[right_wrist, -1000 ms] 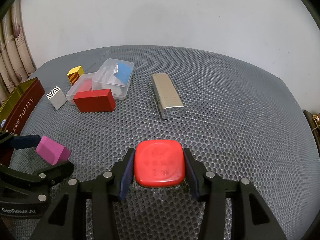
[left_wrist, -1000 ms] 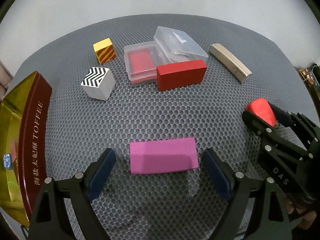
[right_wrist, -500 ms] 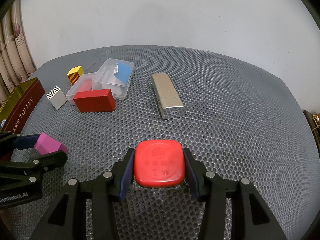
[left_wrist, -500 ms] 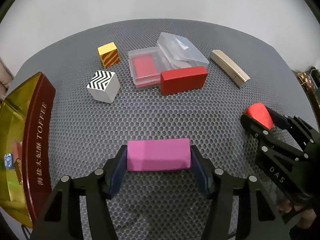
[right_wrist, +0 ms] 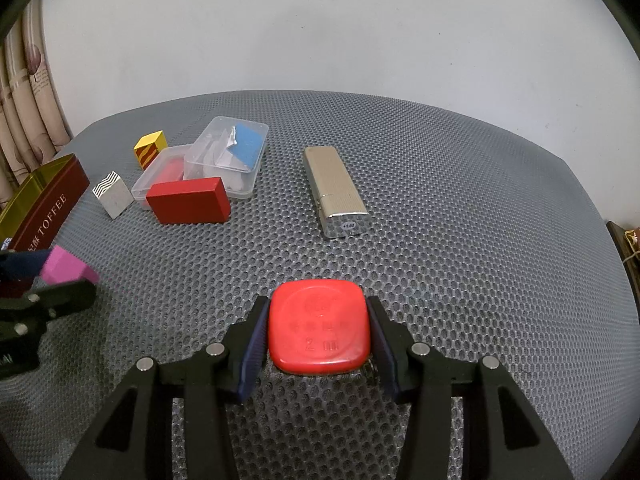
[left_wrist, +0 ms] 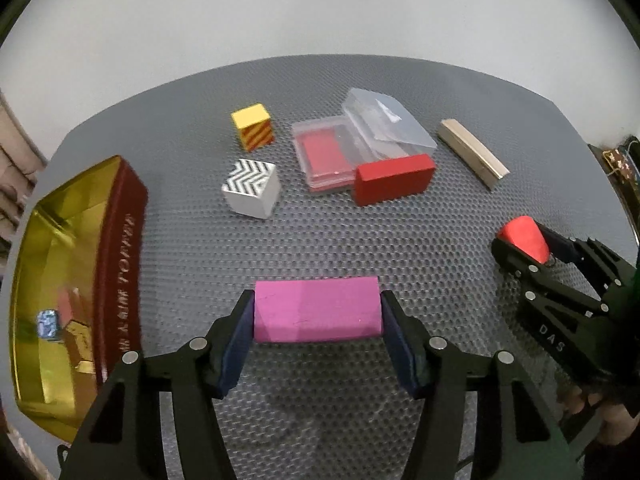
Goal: Organize rigid objects
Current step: 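Grasp the pink block with the left gripper, then carry the pink block into the gold tray and open the left gripper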
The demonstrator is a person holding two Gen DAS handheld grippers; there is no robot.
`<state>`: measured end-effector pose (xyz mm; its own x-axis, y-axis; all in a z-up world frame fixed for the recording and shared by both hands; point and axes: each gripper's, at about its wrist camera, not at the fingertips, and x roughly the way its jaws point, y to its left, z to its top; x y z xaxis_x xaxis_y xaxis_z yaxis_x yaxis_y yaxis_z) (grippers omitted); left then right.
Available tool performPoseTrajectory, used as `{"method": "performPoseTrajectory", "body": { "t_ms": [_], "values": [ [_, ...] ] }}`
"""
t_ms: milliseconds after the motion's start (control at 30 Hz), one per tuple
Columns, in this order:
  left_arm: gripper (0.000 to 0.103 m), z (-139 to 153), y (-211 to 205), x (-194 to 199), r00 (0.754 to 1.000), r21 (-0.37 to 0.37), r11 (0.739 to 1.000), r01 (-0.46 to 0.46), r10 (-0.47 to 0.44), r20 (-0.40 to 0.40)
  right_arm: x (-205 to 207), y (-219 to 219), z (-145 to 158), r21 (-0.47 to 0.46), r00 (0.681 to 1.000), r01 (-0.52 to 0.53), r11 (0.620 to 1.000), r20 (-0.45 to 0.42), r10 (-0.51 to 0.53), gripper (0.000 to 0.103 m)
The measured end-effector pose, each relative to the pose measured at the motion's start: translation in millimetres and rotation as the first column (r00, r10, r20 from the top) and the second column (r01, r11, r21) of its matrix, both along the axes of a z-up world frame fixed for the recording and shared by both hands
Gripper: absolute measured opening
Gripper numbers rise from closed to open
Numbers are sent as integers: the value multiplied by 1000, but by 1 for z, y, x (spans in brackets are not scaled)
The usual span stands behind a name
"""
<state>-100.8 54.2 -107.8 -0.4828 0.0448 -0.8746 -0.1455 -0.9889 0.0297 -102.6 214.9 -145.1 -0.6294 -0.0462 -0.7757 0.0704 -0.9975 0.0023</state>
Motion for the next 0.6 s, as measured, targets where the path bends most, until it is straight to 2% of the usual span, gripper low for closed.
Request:
{"method": "performPoseTrajectory", "body": {
  "t_ms": [67, 167, 233, 333, 600],
  "values": [
    [56, 1, 6, 4, 1000, -10, 1000, -10, 10, -10, 0, 0, 0, 0, 1000, 0, 1000, 0, 0, 49],
    [56, 21, 4, 8, 999, -10, 1000, -29, 28, -18, 0, 0, 0, 0, 1000, 1, 1000, 0, -1, 49],
    [56, 29, -5, 4, 999, -4, 999, -48, 47, -18, 1, 0, 0, -1, 1000, 1, 1000, 0, -1, 49],
    [56, 41, -41, 9, 996, 2, 997, -81, 81, -30, 1, 0, 0, 0, 1000, 2, 1000, 0, -2, 49],
    [56, 46, -70, -10, 986, 27, 988, -155, 156, -53, 1, 0, 0, 0, 1000, 3, 1000, 0, -3, 49]
  ]
}}
